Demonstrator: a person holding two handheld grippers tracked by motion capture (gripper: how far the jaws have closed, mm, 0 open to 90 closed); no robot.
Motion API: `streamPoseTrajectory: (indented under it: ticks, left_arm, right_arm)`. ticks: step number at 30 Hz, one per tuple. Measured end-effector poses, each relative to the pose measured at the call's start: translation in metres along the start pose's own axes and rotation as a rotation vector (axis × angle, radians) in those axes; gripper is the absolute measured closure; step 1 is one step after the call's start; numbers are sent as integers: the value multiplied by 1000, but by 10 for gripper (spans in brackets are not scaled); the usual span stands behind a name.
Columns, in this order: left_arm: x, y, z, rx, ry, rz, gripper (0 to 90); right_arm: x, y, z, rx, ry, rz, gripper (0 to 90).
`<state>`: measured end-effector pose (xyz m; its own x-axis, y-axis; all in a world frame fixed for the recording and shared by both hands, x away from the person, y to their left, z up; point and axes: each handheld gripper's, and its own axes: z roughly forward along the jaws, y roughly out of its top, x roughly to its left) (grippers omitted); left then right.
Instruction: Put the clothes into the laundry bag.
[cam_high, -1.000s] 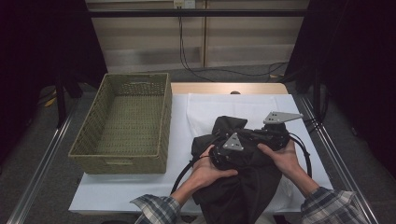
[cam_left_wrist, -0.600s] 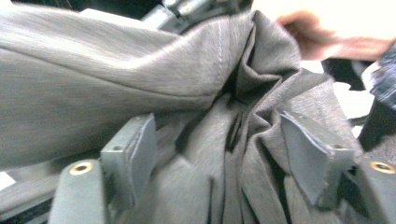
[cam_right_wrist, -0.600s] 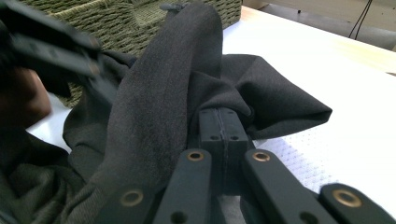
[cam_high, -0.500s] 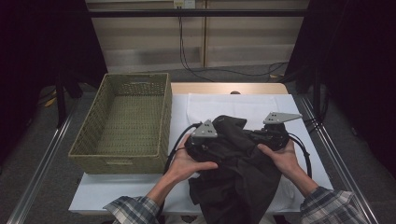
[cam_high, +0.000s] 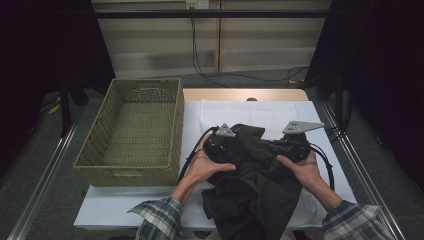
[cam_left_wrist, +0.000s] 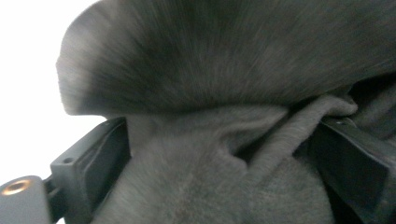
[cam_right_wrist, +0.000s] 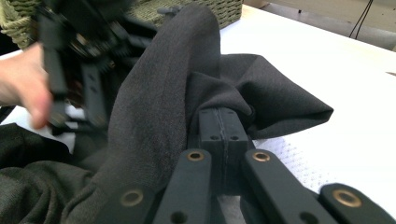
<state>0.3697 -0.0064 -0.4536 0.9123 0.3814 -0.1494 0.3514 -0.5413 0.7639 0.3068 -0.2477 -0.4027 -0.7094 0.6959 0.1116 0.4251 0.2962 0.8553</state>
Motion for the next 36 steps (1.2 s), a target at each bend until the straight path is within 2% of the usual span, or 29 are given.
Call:
streamPoseTrajectory:
  ticks: [1, 2, 4, 5, 6, 7, 8, 11, 13, 15, 16, 17, 19, 21, 26, 27, 29, 30, 33, 34, 35, 36]
  left_arm:
    - [0, 0, 0, 0, 0, 0, 105]
    - [1, -2, 3, 6, -55, -9, 219]
    - [-1, -2, 3, 18, -57, 2, 412]
    - [-3, -2, 3, 18, -67, 17, 412]
    - [-6, -2, 3, 7, -88, 24, 560]
    - [-7, -2, 2, 1, -85, 22, 629]
    - [-8, -2, -1, -12, -83, 25, 734]
    - [-9, 0, -11, -44, -83, 8, 763]
    - [-14, 4, -19, -64, -73, 17, 774]
    - [-24, 10, -29, -103, -84, 40, 781]
    - [-24, 10, -29, -103, -84, 40, 782]
    - [-29, 13, -33, -104, -78, 68, 782]
    - [-37, 18, -35, -127, -93, 82, 784]
    - [-43, 23, -36, -128, -97, 109, 787]
    - [-55, 29, -28, -145, -121, 131, 788]
    - [-61, 31, -24, -150, -145, 141, 788]
    - [-71, 34, -19, -123, -132, 190, 788]
    - [-76, 36, -14, -116, -147, 208, 789]
    - [-87, 36, 0, -75, -163, 242, 792]
    - [-92, 34, 11, -45, -161, 261, 793]
    - [-92, 34, 11, -45, -161, 261, 795]
    - [-93, 33, 16, -37, -155, 263, 795]
  right_arm:
    - [0, 0, 0, 0, 0, 0, 900]
    - [0, 0, 1, 4, -1, -3, 900]
    - [0, 0, 2, 7, -5, -2, 900]
    - [0, 0, 2, 7, -5, -2, 900]
    - [0, -1, 3, 13, -4, -3, 900]
    - [0, -1, 4, 12, -2, -7, 900]
    - [0, -1, 4, 10, 1, -6, 900]
    - [-1, -1, 4, 7, -2, -3, 900]
    - [-2, -1, 5, 14, -6, 1, 900]
    - [-4, -1, 9, 22, -20, 9, 900]
    - [-4, -1, 9, 22, -20, 9, 900]
    - [-4, -1, 10, 21, -25, 11, 900]
    - [-4, -1, 14, 23, -38, 18, 900]
    - [-4, -1, 19, 29, -53, 24, 900]
    - [-7, 0, 19, 10, -56, 42, 900]
    - [-9, 1, 18, -5, -40, 51, 900]
    - [-10, 2, 17, -14, -38, 49, 900]
    - [-10, 3, 16, -21, -40, 55, 900]
    - [-10, 11, 7, -61, -23, 53, 900]
    - [-8, 17, -1, -89, -22, 46, 900]
    - [-8, 17, -1, -89, -22, 46, 900]
    - [-5, 23, -11, -120, -21, 30, 900]
